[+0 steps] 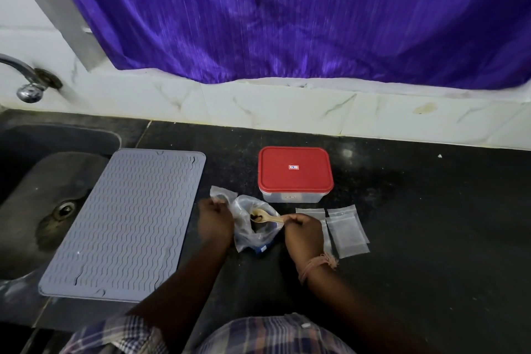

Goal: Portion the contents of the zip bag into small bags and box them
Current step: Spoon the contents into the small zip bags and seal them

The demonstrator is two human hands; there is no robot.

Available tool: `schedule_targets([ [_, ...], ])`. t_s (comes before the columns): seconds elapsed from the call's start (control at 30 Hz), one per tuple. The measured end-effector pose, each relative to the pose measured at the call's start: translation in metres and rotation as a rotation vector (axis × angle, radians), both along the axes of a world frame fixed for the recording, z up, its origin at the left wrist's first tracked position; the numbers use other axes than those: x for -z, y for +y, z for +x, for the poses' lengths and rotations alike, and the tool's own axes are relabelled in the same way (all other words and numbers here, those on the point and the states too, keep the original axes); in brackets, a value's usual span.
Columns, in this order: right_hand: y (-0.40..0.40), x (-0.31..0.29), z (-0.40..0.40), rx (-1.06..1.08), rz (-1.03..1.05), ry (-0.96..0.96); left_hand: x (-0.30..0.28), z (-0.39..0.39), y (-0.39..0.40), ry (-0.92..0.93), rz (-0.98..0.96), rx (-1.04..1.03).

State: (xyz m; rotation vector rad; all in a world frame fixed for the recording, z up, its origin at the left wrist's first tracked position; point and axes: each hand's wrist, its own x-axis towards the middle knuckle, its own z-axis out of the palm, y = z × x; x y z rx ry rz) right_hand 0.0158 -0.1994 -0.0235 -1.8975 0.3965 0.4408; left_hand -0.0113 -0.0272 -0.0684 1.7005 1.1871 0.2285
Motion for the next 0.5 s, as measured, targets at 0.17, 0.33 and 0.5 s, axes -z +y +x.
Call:
schedule_targets([
  [0.17, -0.007, -0.01, 0.0, 0.046, 0.063, -0.012, -0.02, -0.01, 0.007, -0.071, 0.155, 0.011],
  [0.33, -0.009, -0.024, 0.0, 0.067, 0.12, -0.071, -0.036, -0.009, 0.006, -0.063, 0.231, 0.044],
  [0.5, 0.002, -0.03, 0.007, 0.044, 0.177, -0.211, -0.044, -0.008, 0.005, -0.061, 0.232, 0.099],
])
